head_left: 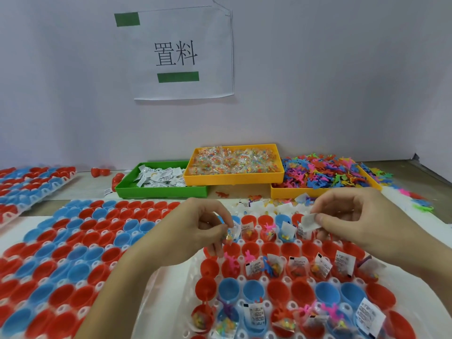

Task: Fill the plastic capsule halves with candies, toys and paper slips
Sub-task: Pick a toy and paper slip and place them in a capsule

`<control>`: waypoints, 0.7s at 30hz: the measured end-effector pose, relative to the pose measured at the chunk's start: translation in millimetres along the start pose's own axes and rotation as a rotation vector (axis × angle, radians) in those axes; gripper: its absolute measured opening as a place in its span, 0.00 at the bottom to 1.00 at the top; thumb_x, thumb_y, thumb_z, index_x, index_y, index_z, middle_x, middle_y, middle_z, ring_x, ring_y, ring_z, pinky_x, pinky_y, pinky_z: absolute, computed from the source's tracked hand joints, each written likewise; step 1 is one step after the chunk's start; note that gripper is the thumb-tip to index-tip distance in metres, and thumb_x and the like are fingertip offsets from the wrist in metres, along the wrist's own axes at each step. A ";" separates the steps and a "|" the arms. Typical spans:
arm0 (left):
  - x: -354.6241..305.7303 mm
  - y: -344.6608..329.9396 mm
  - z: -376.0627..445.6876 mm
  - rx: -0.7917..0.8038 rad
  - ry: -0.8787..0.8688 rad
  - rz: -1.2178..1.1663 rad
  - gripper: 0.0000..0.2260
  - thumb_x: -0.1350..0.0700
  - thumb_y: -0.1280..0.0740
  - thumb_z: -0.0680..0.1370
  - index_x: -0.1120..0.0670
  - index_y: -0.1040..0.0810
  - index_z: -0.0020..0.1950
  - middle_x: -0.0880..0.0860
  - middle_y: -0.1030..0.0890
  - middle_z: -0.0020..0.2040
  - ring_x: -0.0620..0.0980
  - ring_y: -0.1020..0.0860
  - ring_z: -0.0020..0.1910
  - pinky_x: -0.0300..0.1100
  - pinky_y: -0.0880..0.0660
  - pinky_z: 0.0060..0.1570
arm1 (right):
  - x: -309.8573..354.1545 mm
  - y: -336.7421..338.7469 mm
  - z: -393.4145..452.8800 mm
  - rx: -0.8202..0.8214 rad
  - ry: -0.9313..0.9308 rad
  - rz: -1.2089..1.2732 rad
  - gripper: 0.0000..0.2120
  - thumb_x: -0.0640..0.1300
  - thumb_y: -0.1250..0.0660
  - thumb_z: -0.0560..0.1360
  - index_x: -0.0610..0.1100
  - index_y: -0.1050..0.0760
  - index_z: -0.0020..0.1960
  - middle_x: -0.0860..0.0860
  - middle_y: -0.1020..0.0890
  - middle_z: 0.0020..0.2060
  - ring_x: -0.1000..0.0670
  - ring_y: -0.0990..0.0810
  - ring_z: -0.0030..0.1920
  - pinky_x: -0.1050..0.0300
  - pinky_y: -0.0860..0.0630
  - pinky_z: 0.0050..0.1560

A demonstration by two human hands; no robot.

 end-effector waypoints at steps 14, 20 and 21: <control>-7.1 -2.2 -0.4 0.005 -0.040 -0.109 0.10 0.58 0.22 0.69 0.49 0.19 0.46 0.55 0.16 0.42 0.54 0.15 0.38 0.48 0.18 0.43 | -2.5 2.4 1.2 -0.021 -0.009 -0.070 0.10 0.41 0.27 0.73 0.57 0.17 0.42 0.53 0.13 0.38 0.53 0.14 0.38 0.67 0.19 0.44; -15.9 1.5 1.8 -0.160 -0.115 -0.233 0.05 0.54 0.24 0.68 0.50 0.16 0.42 0.53 0.16 0.39 0.50 0.17 0.38 0.41 0.20 0.43 | 1.7 3.9 -0.4 -0.045 0.009 -0.001 0.11 0.42 0.28 0.74 0.59 0.18 0.46 0.51 0.14 0.39 0.51 0.14 0.38 0.64 0.18 0.42; -19.3 -1.2 1.7 -0.154 -0.130 -0.271 0.05 0.55 0.24 0.69 0.51 0.16 0.43 0.53 0.16 0.39 0.49 0.18 0.38 0.39 0.21 0.43 | 6.0 2.0 -1.6 -0.027 0.030 0.020 0.10 0.42 0.28 0.74 0.58 0.17 0.47 0.50 0.15 0.40 0.51 0.15 0.37 0.64 0.19 0.41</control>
Point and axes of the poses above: each hand's wrist, its own z-axis towards the middle knuckle, its own y-axis out of the back of the hand, x = y × z, the point moved 7 cm from there along z, towards the middle knuckle
